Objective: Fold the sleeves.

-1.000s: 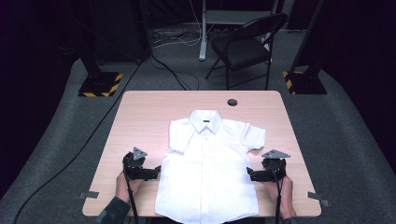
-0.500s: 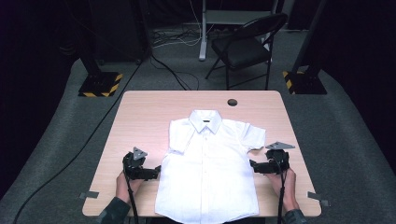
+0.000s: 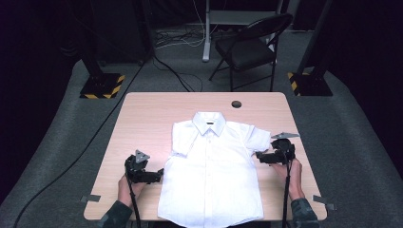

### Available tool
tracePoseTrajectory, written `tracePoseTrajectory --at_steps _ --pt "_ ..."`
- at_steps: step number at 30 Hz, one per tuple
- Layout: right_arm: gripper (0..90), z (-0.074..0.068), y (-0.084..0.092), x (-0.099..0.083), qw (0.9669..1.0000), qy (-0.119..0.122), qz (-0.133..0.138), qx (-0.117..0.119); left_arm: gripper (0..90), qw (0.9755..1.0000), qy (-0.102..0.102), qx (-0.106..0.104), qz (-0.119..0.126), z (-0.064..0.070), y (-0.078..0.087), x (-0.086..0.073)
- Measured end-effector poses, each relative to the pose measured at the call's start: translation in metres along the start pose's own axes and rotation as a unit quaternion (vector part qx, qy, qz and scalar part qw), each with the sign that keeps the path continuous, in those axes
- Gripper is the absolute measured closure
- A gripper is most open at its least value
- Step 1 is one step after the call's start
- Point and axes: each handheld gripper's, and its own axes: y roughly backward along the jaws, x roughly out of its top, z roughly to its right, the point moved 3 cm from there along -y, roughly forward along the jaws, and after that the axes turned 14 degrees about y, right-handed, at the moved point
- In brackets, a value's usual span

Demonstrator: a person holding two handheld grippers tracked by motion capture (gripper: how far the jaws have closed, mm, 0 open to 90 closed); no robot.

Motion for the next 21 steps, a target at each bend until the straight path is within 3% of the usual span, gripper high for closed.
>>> tracePoseTrajectory --at_steps 18,21 --pt "1.1 0.025 -0.024 0.015 0.9991 -0.026 -0.034 0.004 0.0 1.0 0.0 0.0 0.0 0.0 0.0 0.0" --pt "0.0 0.028 -0.029 0.019 0.9982 -0.034 -0.047 0.015 0.0 1.0 0.0 0.0 0.0 0.0 0.0 0.0"
